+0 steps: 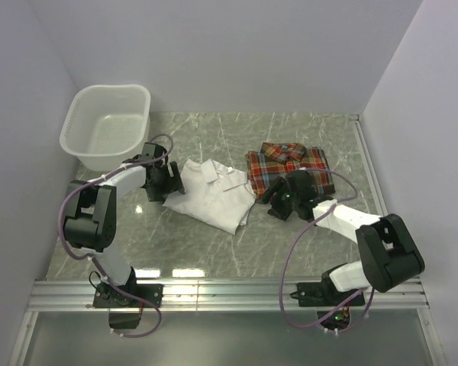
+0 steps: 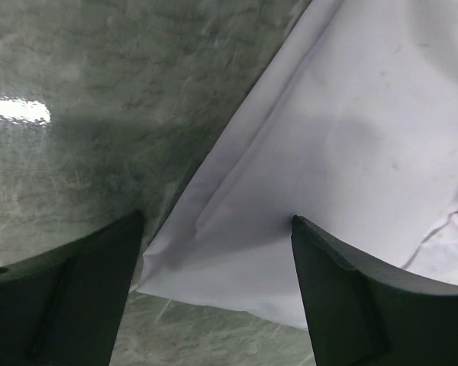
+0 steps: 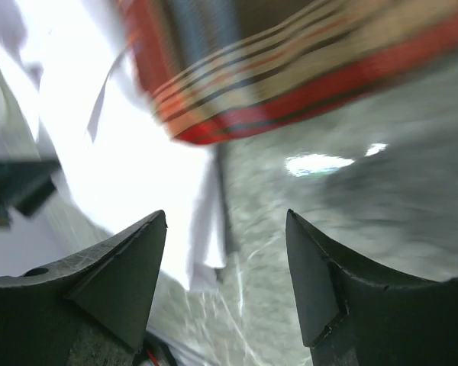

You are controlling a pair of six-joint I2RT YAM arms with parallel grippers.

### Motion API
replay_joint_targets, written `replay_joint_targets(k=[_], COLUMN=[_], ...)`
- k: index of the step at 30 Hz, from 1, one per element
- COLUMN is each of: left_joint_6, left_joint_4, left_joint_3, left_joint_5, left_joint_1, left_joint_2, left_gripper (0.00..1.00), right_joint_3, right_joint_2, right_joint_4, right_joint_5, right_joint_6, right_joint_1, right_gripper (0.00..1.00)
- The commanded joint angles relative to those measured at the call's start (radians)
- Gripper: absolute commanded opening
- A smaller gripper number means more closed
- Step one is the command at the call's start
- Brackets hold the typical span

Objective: Fold and stack the long sleeve shirts
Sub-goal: Neatly place the folded shirt to the corner

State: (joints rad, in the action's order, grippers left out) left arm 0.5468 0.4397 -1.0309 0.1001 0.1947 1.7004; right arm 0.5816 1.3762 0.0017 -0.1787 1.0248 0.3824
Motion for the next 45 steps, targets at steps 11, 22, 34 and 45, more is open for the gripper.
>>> replay_joint_targets(k=[11,22,34,45], left_joint_6=[0.136,0.275,0.223,0.188], left_joint_4=[-0.016,-0.032,0.013,-0.079], left_joint_3=[0.103,0.403,0.324,0.313], left_joint_5=[0.078,0.095,0.004,0.145], left_joint_1=[-0.005,-0.005,-0.051,-0.049], left_joint_2=[-0.024,-0.309,-0.331,-0.133], left_gripper=[0.82,0.80,0.84,0.53], right_joint_3=[0.262,0.469,0.504,0.518], right_joint_2=[0.294,0.452,0.462,0.531], right_joint_4=[-0.100,-0.264,-0.318,-0.276], right_joint_5=[-0.004,0.059,0.059,-0.034], right_joint_6=[-0.115,-0.251,-0.377,-0.397], right_joint_1=[0.213,0.277,0.273,0.271], right_gripper=[0.72,0.70,0.67,0.58])
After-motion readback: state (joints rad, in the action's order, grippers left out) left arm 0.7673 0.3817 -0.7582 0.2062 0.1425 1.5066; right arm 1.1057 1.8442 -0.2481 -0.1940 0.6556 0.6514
